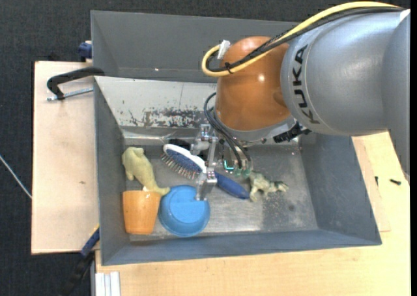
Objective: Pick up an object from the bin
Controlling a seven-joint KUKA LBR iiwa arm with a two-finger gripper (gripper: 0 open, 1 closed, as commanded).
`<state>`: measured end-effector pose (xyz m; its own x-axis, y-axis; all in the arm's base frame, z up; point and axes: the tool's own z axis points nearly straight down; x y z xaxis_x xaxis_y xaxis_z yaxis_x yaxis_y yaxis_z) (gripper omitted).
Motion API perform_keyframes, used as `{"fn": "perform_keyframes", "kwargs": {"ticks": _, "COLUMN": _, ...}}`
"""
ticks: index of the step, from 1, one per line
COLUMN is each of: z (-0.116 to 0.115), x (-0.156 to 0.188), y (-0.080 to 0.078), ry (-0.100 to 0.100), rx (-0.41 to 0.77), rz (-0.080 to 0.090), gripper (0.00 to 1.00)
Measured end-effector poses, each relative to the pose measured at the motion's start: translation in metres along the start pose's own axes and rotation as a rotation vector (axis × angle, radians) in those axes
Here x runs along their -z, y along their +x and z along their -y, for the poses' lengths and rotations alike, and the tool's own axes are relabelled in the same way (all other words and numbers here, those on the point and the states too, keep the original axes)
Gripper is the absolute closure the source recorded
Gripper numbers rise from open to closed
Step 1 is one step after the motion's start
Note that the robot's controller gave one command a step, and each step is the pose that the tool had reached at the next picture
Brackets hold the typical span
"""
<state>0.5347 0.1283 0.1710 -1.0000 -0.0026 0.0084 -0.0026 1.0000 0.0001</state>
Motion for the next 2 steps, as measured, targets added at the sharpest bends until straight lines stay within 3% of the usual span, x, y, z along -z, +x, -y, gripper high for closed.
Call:
{"fn": "perform_keyframes", "kwargs": {"ticks": 1, "z": 0.0611, "x": -0.0974, "y": -0.0425, "ry": 0.000, "rx": 0.339, "rz": 0.014, "gripper": 0.00}}
{"fn": "perform_keyframes", "kwargs": {"ticks": 2, "z": 0.0609, "x": -0.0959, "y": -0.0437, "ry": 0.000, "rx": 0.337, "rz": 0.018, "gripper": 1.00}}
